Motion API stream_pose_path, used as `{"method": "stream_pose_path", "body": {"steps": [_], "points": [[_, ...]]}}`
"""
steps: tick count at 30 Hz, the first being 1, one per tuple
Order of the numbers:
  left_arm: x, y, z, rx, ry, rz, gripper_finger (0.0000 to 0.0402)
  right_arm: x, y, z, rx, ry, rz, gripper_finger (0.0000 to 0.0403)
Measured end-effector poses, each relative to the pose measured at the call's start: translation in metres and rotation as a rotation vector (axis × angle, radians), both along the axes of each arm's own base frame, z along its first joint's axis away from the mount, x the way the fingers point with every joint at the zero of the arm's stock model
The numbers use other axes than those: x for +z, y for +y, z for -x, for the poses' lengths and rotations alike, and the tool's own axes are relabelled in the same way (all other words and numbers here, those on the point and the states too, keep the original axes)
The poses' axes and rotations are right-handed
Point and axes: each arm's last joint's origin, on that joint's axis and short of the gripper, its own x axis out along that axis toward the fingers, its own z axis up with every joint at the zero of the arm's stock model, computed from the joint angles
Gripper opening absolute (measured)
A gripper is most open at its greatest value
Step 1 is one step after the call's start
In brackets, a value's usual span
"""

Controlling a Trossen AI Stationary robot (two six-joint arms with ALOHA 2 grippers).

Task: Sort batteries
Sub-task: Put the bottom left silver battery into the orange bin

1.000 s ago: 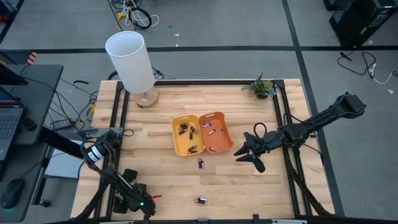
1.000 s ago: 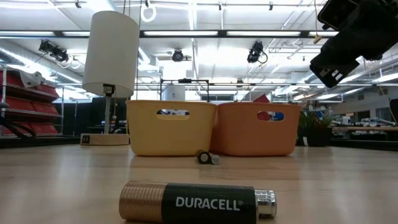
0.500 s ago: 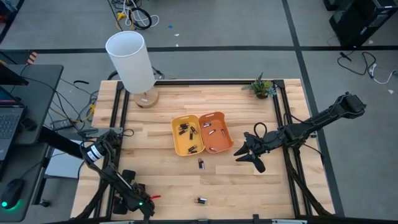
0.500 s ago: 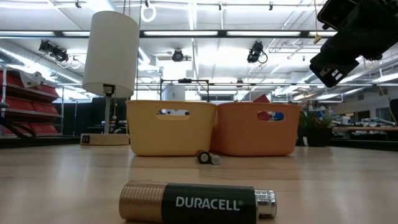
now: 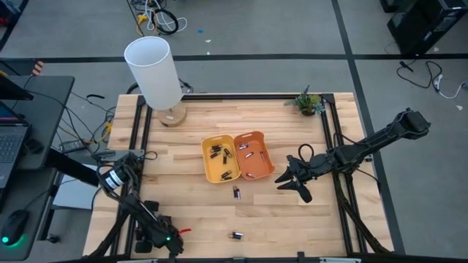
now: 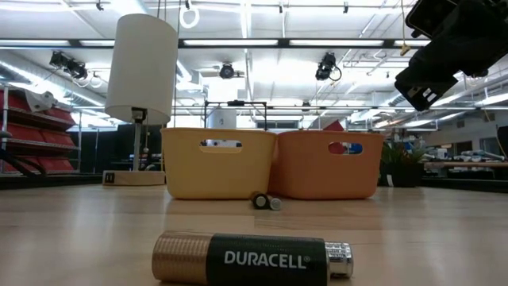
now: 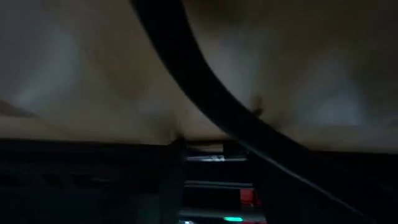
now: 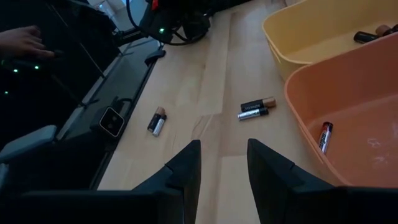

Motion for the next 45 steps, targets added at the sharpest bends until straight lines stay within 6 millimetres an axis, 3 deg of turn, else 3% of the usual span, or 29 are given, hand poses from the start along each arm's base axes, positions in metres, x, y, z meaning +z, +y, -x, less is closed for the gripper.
{"method": "stream_pose_path", "body": {"steps": [7,15,25,29,34,41,45], "points": [[0.014,-0.011,-0.017,0.030,-0.040,-0.024,0.0134,0.000,0.000,0.000,-0.001,0.001,-0.002,0.0117],[0.053,-0.031,-0.044,0.004,-0.222,-0.061,0.0074,0.000,0.000,0.000,-0.004,0.003,-0.009,0.0117],[0.115,-0.014,-0.088,0.040,-0.541,-0.309,0.0066,0.000,0.000,0.000,-0.009,0.003,-0.008,0.0117],[0.134,-0.002,-0.083,0.176,-0.650,-0.407,0.0066,0.000,0.000,0.000,-0.009,0.004,-0.007,0.0117],[0.141,0.006,-0.053,0.499,-0.683,-0.512,0.0066,-0.001,0.000,0.000,-0.011,0.008,-0.004,0.0117],[0.102,-0.001,-0.022,1.081,-0.713,-0.535,0.0066,-0.001,0.000,0.000,-0.014,0.011,-0.011,0.0117],[0.085,0.000,-0.012,1.190,-0.659,-0.603,0.0069,-0.001,0.000,0.000,-0.022,0.013,-0.017,0.0117]]}}
